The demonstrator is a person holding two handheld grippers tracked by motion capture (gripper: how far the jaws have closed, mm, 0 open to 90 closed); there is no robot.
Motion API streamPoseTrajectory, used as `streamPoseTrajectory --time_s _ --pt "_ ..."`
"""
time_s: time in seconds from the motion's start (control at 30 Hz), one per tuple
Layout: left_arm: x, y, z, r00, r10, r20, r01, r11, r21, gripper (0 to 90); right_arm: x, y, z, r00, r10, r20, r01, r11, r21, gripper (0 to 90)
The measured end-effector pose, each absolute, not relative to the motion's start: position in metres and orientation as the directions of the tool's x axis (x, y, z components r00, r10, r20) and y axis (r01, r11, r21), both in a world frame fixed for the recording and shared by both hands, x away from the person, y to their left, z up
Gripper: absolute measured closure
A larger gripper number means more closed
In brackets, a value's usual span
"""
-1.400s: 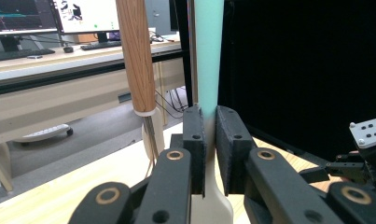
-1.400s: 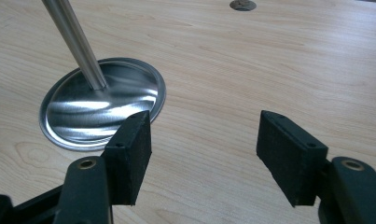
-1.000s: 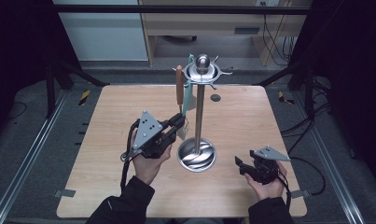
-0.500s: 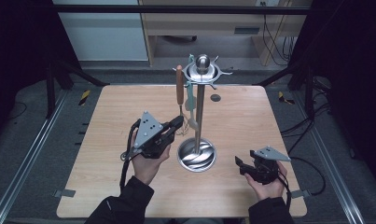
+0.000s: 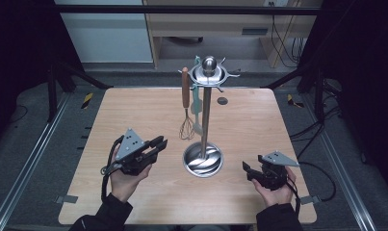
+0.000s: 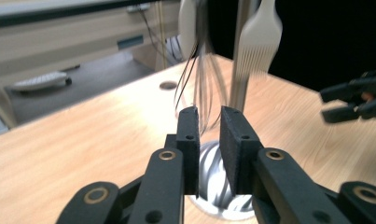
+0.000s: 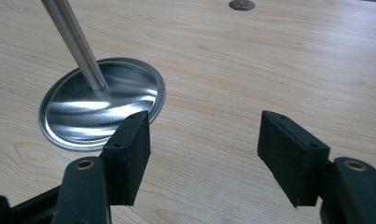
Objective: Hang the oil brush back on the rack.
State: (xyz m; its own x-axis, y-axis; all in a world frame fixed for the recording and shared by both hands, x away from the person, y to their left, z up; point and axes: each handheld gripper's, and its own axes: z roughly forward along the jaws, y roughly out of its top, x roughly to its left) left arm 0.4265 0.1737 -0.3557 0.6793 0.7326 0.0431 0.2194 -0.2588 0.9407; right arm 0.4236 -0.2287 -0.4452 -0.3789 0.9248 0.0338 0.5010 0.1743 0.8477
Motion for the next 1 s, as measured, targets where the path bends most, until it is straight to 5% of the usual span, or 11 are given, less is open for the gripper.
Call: streamPoseTrajectory --time_s 0.63,1.0 --pt "0.435 0.24 -0.429 0.621 0.784 -0.009 0.391 -0.3 0.87 45.9 0.424 -0.231 -0.449 -0.363 0.931 0.04 0.53 0.171 0.83 29.7" --pt "0.441 0.283 -0.463 0.53 0.848 -0.025 0.496 -0.287 0.82 37.4 0.428 -0.236 -0.454 -0.34 0.94 0.037 0.562 0.171 0.809 28.0"
